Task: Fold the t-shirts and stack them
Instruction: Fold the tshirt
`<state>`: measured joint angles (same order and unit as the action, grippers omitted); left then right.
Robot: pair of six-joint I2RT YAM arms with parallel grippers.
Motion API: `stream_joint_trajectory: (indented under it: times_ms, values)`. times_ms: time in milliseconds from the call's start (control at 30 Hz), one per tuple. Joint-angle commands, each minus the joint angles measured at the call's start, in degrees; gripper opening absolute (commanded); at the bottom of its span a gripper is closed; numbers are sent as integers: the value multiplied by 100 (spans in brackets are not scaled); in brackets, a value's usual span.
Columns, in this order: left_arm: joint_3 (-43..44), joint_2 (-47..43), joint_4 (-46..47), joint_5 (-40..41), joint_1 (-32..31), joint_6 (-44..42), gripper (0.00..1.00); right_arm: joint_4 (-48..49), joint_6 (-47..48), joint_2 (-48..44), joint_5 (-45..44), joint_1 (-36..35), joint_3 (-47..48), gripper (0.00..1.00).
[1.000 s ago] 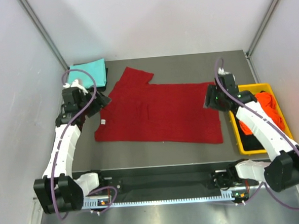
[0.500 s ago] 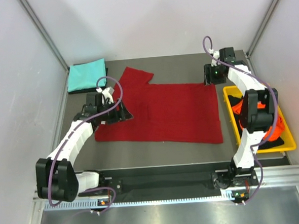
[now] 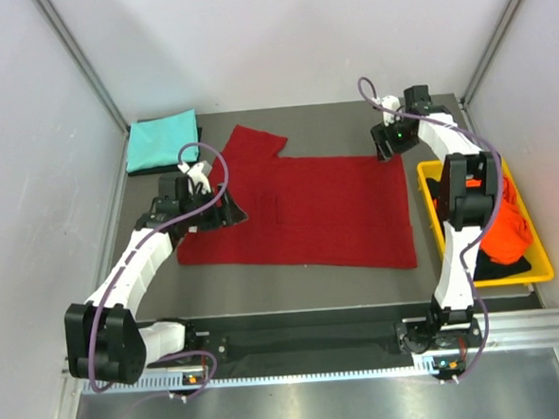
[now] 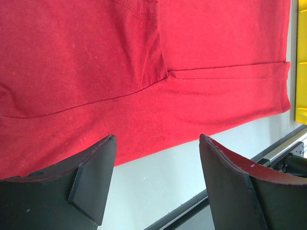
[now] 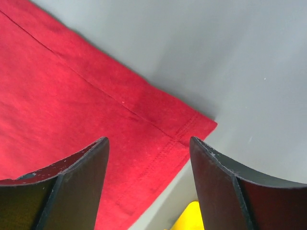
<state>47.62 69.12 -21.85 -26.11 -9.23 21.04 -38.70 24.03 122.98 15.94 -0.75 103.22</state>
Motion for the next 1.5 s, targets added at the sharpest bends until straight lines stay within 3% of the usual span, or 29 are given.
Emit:
stream_joint_trajectory:
  times_ms: [0, 167, 300, 467, 600, 700, 933, 1167, 1467]
  values:
    - [-33, -118, 312, -17, -26, -91, 74, 2, 559, 165, 286, 259, 391, 68]
    - [-24, 4, 304, 70, -17, -82, 73, -77, 358, 587, 156, 339, 971, 66]
    - [325, 425, 146, 560, -8, -179, 71, -50, -607, 544, -91, 330, 1218, 63]
    - [977, 1286, 93, 1037, 97, 120, 56, 222, -1391, -405, -540, 199, 516, 63]
    - [1810, 2164, -205, 1888, 158, 76, 53, 362, -2006, -977, -828, -493, -99, 63]
    - [2233, 2657, -119, 1645, 431, -55, 50, 380, -2699, -1118, -1049, -1083, -336, 59]
    - [3332, 3757, -329, 1047, 651, -864, 48, 2530, -4045, -1269, -426, -2437, -1584, 41]
    - [3605, 4363, -154, 1037, 651, -1303, 48, 3465, -4774, -486, -30, -3184, -1568, 42]
    - [3887, 4838, -162, 1046, 651, -1506, 47, 4010, -5488, -231, -583, -3598, -1770, 40]
